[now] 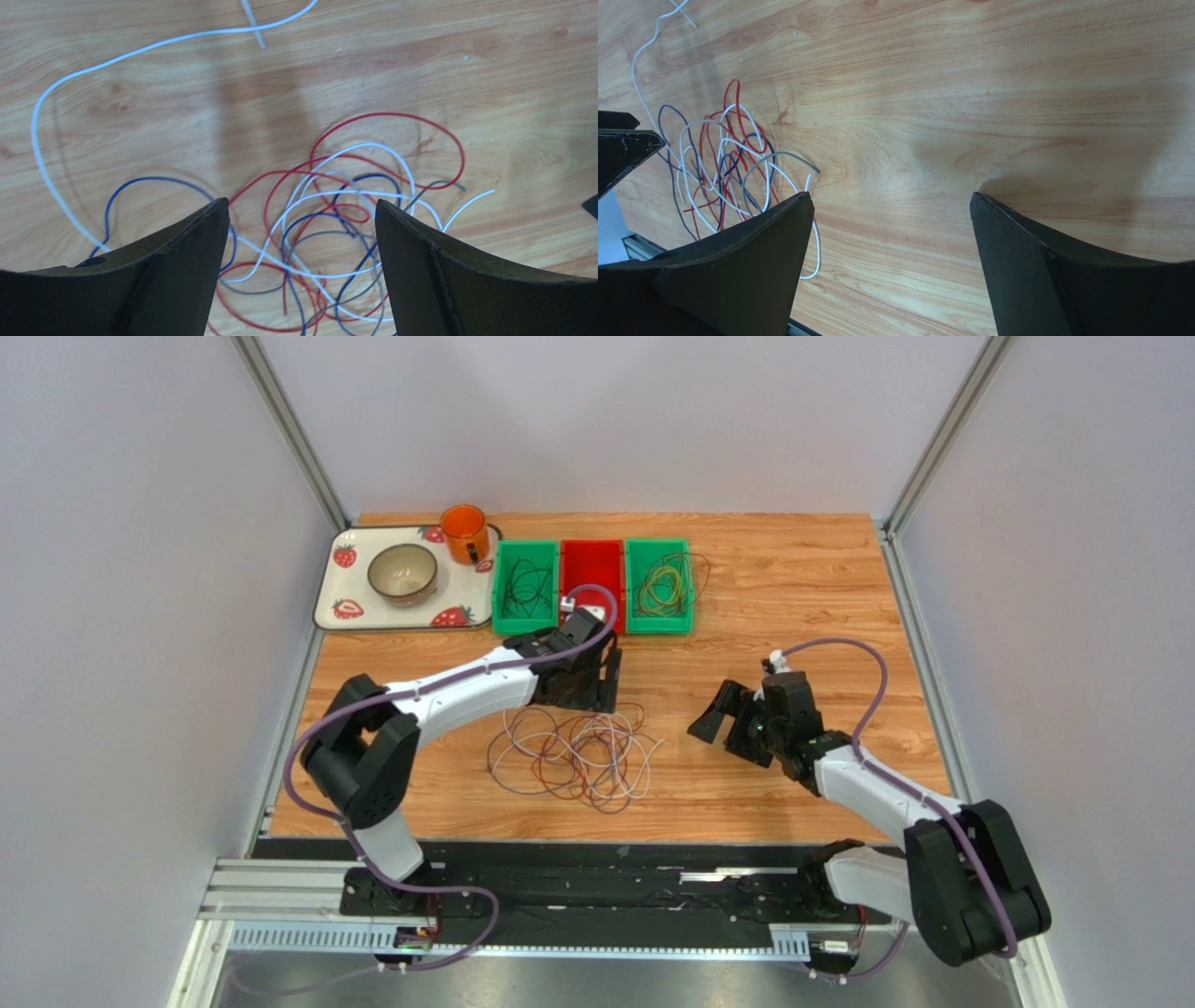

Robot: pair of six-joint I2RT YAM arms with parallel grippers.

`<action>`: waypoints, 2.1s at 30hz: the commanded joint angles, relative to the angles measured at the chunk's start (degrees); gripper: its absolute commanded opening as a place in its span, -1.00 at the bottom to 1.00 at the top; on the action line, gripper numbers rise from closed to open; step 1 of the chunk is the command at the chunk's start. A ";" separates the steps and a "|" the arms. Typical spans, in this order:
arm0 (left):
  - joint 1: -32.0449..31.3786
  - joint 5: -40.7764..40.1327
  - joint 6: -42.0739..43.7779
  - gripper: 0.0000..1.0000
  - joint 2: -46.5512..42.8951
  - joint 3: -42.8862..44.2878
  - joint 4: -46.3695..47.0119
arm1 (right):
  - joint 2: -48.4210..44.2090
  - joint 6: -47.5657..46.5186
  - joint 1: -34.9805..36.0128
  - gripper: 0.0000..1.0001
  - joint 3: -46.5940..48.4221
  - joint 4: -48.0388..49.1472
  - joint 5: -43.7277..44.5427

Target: Untangle the cables

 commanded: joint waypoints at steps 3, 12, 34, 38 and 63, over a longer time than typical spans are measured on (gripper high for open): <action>-3.88 -0.83 -0.74 0.65 6.30 7.57 3.11 | 5.93 -3.05 0.15 0.76 5.24 1.88 0.33; -6.17 -5.49 -3.82 -0.88 9.66 10.29 -0.06 | 10.51 -4.46 0.15 0.74 7.45 0.74 -1.52; -7.84 -7.43 -3.10 0.58 1.21 20.25 -18.96 | 12.88 -6.66 0.15 0.72 8.68 0.91 -6.18; -8.37 -8.92 -5.40 0.56 4.29 17.77 -15.18 | 12.71 -6.83 0.15 0.72 8.50 1.09 -6.27; -10.04 -17.62 -7.78 -1.00 10.10 24.53 -23.87 | 15.26 -7.80 0.15 0.69 9.91 0.12 -7.50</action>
